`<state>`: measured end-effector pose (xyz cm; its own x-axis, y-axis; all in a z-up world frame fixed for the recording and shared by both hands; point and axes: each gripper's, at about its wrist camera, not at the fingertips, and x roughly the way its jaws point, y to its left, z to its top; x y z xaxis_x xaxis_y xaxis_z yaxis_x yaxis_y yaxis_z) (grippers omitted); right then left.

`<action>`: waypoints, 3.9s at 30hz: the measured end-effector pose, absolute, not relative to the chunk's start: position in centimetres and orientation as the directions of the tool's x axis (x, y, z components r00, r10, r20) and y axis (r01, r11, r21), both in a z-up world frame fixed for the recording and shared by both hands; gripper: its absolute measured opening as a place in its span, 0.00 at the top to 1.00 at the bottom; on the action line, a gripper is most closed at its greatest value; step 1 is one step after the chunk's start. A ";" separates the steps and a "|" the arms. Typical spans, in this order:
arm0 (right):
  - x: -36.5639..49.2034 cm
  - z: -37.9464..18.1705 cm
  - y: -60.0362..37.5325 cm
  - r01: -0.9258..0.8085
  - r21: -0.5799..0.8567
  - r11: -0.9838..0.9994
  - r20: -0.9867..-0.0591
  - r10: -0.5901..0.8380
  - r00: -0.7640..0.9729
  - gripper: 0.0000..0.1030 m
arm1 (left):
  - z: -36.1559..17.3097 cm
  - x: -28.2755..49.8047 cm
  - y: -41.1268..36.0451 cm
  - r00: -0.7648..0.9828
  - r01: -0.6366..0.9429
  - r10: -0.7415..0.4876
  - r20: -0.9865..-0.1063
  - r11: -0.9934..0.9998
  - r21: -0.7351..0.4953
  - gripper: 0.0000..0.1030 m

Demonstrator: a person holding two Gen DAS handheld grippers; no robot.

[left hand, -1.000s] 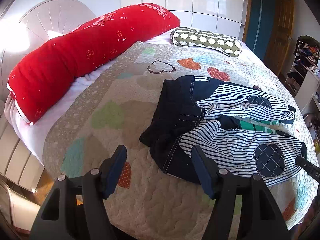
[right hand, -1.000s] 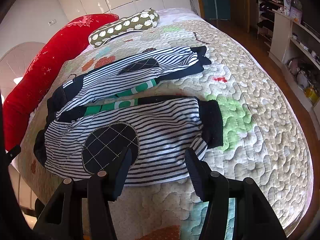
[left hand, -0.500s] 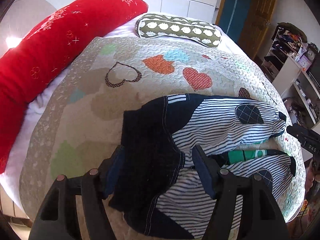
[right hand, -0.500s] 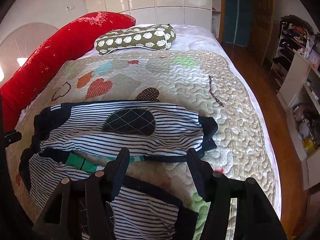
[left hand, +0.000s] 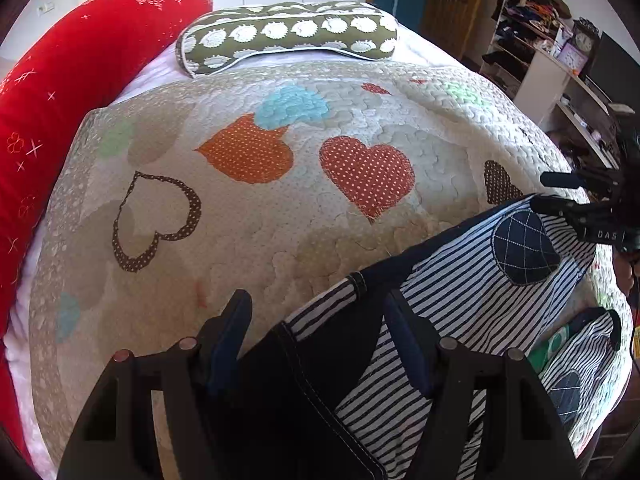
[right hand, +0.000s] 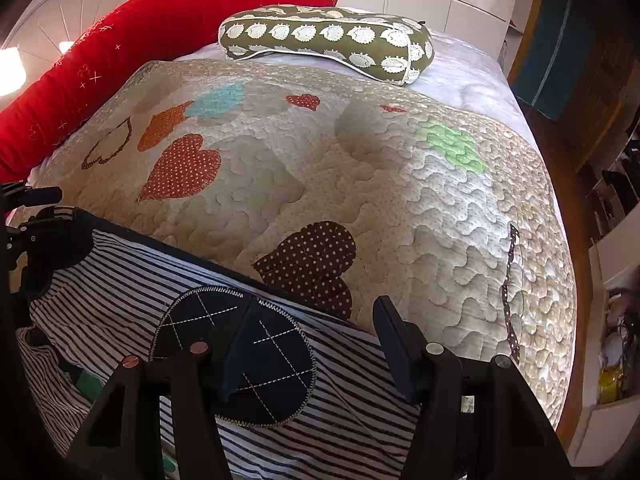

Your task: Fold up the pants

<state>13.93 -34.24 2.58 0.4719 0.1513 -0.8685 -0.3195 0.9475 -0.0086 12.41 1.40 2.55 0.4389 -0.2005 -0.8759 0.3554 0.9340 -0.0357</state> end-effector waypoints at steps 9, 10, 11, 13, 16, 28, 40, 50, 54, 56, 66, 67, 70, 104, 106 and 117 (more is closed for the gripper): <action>16.4 -0.1 -34.6 -0.366 0.047 0.929 -0.898 0.199 0.392 0.38 | -1.1 15.0 0.4 0.374 0.370 -0.175 -0.911 0.929 -0.026 0.34; 16.5 -0.4 -34.5 -0.370 0.044 0.928 -0.900 0.198 0.389 0.38 | -1.3 15.2 0.3 0.372 0.366 -0.177 -0.911 0.930 -0.031 0.34; 16.7 -0.8 -34.3 -0.375 0.037 0.926 -0.899 0.194 0.393 0.38 | -1.3 15.1 0.3 0.374 0.363 -0.178 -0.910 0.931 -0.033 0.34; 16.5 -1.2 -33.9 -0.380 0.027 0.924 -0.894 0.193 0.405 0.44 | -1.3 14.9 0.2 0.378 0.358 -0.174 -0.910 0.933 -0.030 0.45; 16.0 -0.9 -33.6 -0.392 0.144 0.909 -0.889 0.293 0.351 0.94 | -0.5 14.1 -0.2 0.361 0.369 -0.216 -0.907 0.926 -0.074 0.95; 3.7 7.4 -32.8 -0.383 0.090 0.919 -0.809 0.293 0.510 0.95 | 7.7 2.4 1.3 0.558 0.333 -0.211 -0.802 0.943 -0.017 0.95; -11.9 1.1 -32.3 -0.277 0.224 0.934 -0.819 0.335 0.466 0.94 | 3.1 -11.6 3.4 0.551 0.229 -0.187 -0.813 0.971 -0.067 0.94; -17.6 1.1 -38.5 -0.028 0.370 0.929 -0.743 0.314 0.591 0.59 | 3.4 -15.8 7.9 0.558 0.152 -0.234 -0.796 0.972 -0.179 0.64; -18.1 1.6 -42.9 0.123 0.431 0.894 -0.711 0.253 0.656 0.50 | 4.4 -17.1 11.2 0.583 0.075 -0.249 -0.774 0.964 -0.254 0.63; -17.5 1.3 -44.1 0.156 0.482 0.862 -0.695 0.267 0.668 0.42 | 4.6 -17.4 12.4 0.586 0.048 -0.272 -0.764 0.952 -0.303 0.63; -12.8 -2.7 -42.0 0.138 0.625 0.768 -0.667 0.434 0.606 0.85 | 5.0 -18.0 12.3 0.584 -0.004 -0.246 -0.773 0.952 -0.306 0.63; -13.0 -2.2 -42.3 0.140 0.615 0.776 -0.667 0.417 0.617 0.86 | 5.1 -17.9 12.4 0.586 -0.010 -0.240 -0.774 0.953 -0.303 0.63; -13.6 -0.8 -44.1 0.180 0.561 0.808 -0.686 0.332 0.647 0.87 | 5.2 -17.8 12.5 0.590 -0.021 -0.235 -0.772 0.952 -0.305 0.63; -13.1 -0.5 -30.1 0.058 0.269 0.962 -0.810 0.193 0.553 0.55 | 8.3 -15.2 7.2 0.677 -0.036 -0.111 -0.727 0.982 -0.183 0.41; -13.0 -1.4 -29.1 0.071 0.212 0.975 -0.819 0.138 0.556 0.53 | 9.3 -16.3 7.0 0.718 -0.041 -0.068 -0.693 0.989 -0.139 0.33; -14.6 -1.4 -29.8 0.071 0.245 0.967 -0.815 0.166 0.555 0.47 | 9.5 -17.3 5.3 0.738 -0.006 -0.031 -0.674 0.999 -0.053 0.23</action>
<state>-14.55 -29.76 -1.44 0.5548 0.1657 -0.8153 0.0710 0.9669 0.2449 -17.27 5.35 9.54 0.7380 -0.0311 -0.6740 -0.0063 0.9986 -0.0530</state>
